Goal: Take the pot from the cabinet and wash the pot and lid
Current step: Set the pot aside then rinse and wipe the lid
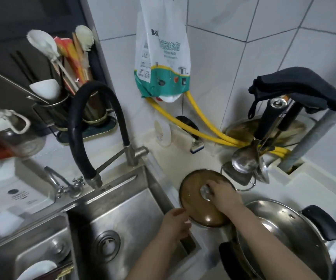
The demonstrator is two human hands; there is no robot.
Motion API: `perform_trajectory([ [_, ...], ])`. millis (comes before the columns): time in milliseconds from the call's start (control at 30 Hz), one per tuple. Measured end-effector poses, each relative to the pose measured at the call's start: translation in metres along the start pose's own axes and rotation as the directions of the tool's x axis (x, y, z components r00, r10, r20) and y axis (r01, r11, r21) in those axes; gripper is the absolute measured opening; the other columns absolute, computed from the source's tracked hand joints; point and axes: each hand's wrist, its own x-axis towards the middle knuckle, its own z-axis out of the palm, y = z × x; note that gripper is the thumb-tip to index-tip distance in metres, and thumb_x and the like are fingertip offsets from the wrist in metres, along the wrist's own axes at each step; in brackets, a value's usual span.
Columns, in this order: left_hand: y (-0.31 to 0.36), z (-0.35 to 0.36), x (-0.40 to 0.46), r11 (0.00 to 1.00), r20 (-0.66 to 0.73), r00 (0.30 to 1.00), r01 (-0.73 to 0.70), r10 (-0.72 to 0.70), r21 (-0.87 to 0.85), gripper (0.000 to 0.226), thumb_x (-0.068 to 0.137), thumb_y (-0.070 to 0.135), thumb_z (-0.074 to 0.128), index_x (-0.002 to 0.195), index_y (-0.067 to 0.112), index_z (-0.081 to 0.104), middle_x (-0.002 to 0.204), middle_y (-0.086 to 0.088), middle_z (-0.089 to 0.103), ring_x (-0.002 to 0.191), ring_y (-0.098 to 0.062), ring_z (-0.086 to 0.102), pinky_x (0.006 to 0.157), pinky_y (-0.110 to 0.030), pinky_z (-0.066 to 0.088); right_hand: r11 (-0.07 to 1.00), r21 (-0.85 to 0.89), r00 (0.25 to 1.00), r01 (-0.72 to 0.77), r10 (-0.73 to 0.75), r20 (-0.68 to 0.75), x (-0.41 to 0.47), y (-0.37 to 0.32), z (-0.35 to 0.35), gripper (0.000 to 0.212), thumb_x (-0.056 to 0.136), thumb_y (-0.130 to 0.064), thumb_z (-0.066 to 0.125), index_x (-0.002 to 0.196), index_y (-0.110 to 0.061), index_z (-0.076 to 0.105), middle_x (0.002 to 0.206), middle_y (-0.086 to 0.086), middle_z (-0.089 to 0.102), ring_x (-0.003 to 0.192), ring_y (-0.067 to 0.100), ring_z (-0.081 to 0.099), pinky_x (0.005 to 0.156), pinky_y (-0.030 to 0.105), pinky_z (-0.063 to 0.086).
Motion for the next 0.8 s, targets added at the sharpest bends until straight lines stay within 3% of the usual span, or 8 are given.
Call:
perform_trajectory([
  [100, 0.0, -0.013, 0.0, 0.999, -0.041, 0.999, -0.007, 0.005, -0.045, 0.032, 0.089, 0.01, 0.06, 0.119, 0.007, 0.051, 0.082, -0.011, 0.061, 0.066, -0.02, 0.057, 0.062, -0.03, 0.051, 0.995, -0.104, 1.0, 0.008, -0.006, 0.021, 0.009, -0.002, 0.007, 0.044, 0.089, -0.028, 0.051, 0.132, -0.023, 0.043, 0.121, 0.012, 0.055, 0.109, 0.031, 0.055, 0.089, 0.036, 0.046],
  [233, -0.001, -0.032, 0.001, 0.999, -0.083, 0.996, -0.025, 0.022, -0.041, 0.031, 0.092, 0.011, 0.055, 0.122, 0.005, 0.053, 0.092, -0.011, 0.065, 0.076, -0.02, 0.06, 0.062, -0.028, 0.05, 0.994, -0.101, 0.998, 0.05, -0.045, 0.051, 0.013, -0.009, 0.008, 0.043, 0.087, -0.026, 0.053, 0.129, -0.02, 0.046, 0.118, 0.013, 0.057, 0.105, 0.03, 0.057, 0.087, 0.035, 0.048],
  [300, -0.001, -0.041, -0.002, 0.997, -0.105, 0.993, -0.06, 0.055, -0.043, 0.03, 0.094, 0.012, 0.053, 0.122, 0.004, 0.054, 0.079, -0.007, 0.061, 0.065, -0.015, 0.054, 0.054, -0.023, 0.045, 0.992, -0.078, 0.995, 0.1, -0.098, 0.033, 0.009, -0.02, 0.004, 0.038, 0.089, -0.028, 0.052, 0.125, -0.018, 0.049, 0.119, 0.012, 0.056, 0.105, 0.029, 0.057, 0.086, 0.034, 0.046],
  [433, 0.007, -0.066, -0.014, 0.976, -0.171, 0.973, -0.177, 0.155, -0.125, 0.009, 0.095, 0.019, 0.053, 0.088, 0.015, 0.058, 0.071, 0.002, 0.058, 0.062, -0.008, 0.05, 0.057, -0.023, 0.036, 0.976, 0.056, 0.977, 0.212, -0.211, -0.019, -0.002, -0.057, -0.008, 0.044, 0.086, -0.041, 0.047, 0.12, -0.015, 0.056, 0.118, 0.008, 0.059, 0.11, 0.027, 0.056, 0.087, 0.028, 0.041],
  [533, 0.016, -0.089, -0.03, 0.926, -0.103, 0.977, -0.211, 0.188, -0.313, 0.011, 0.094, 0.019, 0.052, 0.096, 0.013, 0.061, 0.061, 0.006, 0.069, 0.051, -0.004, 0.062, 0.053, -0.02, 0.05, 0.927, 0.237, 0.954, 0.291, -0.299, -0.005, -0.011, -0.088, -0.006, 0.038, 0.087, -0.033, 0.053, 0.122, -0.018, 0.056, 0.119, 0.008, 0.055, 0.109, 0.026, 0.054, 0.086, 0.025, 0.04],
  [600, 0.017, -0.108, -0.041, 0.869, -0.097, 0.975, -0.222, 0.2, -0.443, 0.013, 0.09, 0.013, 0.057, 0.1, 0.008, 0.064, 0.079, -0.007, 0.076, 0.063, -0.013, 0.072, 0.058, -0.026, 0.059, 0.892, 0.316, 0.938, 0.322, -0.346, 0.021, -0.016, -0.106, -0.002, 0.037, 0.085, -0.031, 0.06, 0.121, -0.023, 0.057, 0.117, 0.007, 0.053, 0.104, 0.025, 0.055, 0.088, 0.03, 0.045],
  [700, 0.018, -0.133, -0.057, 0.793, -0.122, 0.963, -0.267, 0.24, -0.548, 0.021, 0.083, 0.004, 0.06, 0.103, 0.005, 0.066, 0.091, -0.014, 0.075, 0.071, -0.021, 0.074, 0.064, -0.032, 0.06, 0.857, 0.345, 0.909, 0.384, -0.416, 0.022, -0.013, -0.127, 0.007, 0.037, 0.078, -0.038, 0.066, 0.112, -0.025, 0.06, 0.101, -0.001, 0.053, 0.094, 0.016, 0.055, 0.089, 0.033, 0.047],
  [800, 0.02, -0.148, -0.069, 0.738, -0.188, 0.946, -0.323, 0.264, -0.592, 0.024, 0.074, 0.0, 0.065, 0.097, 0.004, 0.067, 0.089, -0.016, 0.076, 0.071, -0.023, 0.074, 0.063, -0.032, 0.062, 0.83, 0.346, 0.869, 0.437, -0.489, 0.074, -0.005, -0.142, 0.013, 0.046, 0.08, -0.036, 0.068, 0.124, -0.028, 0.054, 0.1, -0.008, 0.051, 0.097, 0.013, 0.056, 0.088, 0.025, 0.048],
])
